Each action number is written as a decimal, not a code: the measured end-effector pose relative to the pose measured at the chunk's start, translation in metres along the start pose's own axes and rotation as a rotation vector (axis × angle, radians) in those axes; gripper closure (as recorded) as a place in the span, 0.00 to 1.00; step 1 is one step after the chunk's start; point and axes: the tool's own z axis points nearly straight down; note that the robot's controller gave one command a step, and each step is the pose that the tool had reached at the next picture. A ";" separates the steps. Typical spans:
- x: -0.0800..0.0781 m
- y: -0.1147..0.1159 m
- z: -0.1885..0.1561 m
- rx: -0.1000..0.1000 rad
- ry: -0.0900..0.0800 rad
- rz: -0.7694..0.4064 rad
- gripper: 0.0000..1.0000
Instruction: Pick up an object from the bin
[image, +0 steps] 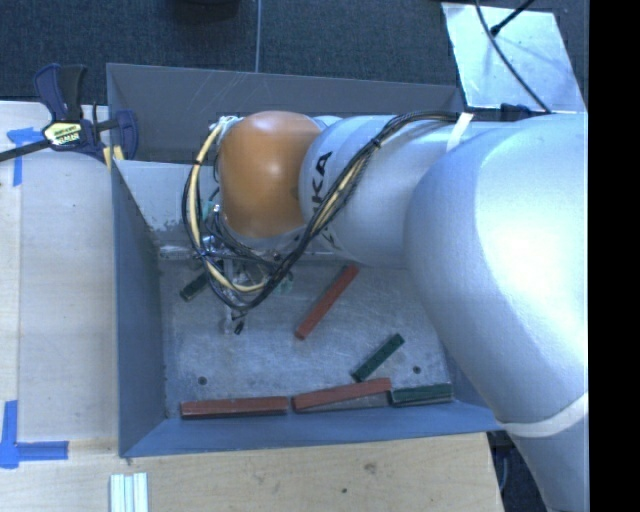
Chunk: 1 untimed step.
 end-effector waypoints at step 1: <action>-0.001 0.000 -0.001 0.000 -0.002 0.001 1.00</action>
Offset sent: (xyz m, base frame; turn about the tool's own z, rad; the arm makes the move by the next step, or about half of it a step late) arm 0.0000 0.0000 0.0000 0.0000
